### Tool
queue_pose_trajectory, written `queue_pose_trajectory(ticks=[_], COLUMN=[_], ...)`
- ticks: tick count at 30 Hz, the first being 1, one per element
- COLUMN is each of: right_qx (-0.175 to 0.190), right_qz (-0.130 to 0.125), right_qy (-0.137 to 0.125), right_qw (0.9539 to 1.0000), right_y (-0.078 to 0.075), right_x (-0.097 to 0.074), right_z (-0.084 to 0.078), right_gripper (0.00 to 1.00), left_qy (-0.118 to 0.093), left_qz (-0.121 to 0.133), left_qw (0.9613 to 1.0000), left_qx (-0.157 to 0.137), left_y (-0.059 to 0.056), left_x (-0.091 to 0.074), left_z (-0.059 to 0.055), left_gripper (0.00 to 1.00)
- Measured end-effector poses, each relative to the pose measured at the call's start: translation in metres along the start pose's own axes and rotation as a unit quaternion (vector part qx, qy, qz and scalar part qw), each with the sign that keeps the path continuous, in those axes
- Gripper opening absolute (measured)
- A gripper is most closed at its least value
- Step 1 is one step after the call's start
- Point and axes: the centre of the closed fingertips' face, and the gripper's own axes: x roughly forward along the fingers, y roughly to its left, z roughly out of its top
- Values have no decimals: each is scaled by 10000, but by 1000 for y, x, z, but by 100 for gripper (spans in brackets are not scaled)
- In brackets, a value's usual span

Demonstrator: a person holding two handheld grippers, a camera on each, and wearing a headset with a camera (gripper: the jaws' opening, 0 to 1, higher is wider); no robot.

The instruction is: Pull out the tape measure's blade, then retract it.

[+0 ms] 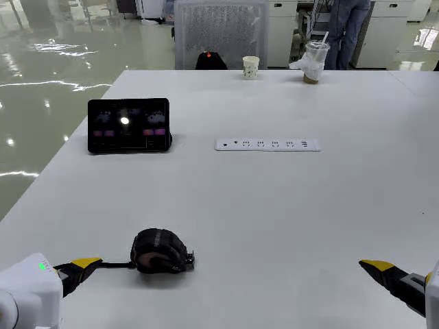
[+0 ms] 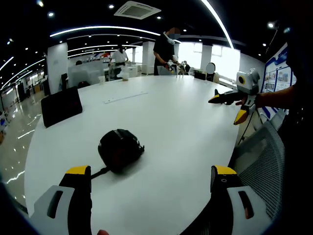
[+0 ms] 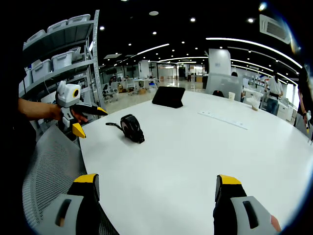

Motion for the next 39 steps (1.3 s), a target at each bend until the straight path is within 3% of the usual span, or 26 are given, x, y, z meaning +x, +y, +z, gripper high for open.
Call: queue_pose_trajectory(ticks=[18, 39], right_qx=[-72, -327], right_qz=[44, 366], right_qy=[9, 134], right_qw=[10000, 9987], right_y=[-4, -13], right_x=[4, 13], right_z=[1, 7], right_gripper=[99, 99], left_qy=[17, 177], left_qz=[23, -147], left_qw=[10000, 9996], left_qx=[-1, 158], left_y=[4, 15], left_x=[3, 9], left_z=[2, 10], left_gripper=[99, 99])
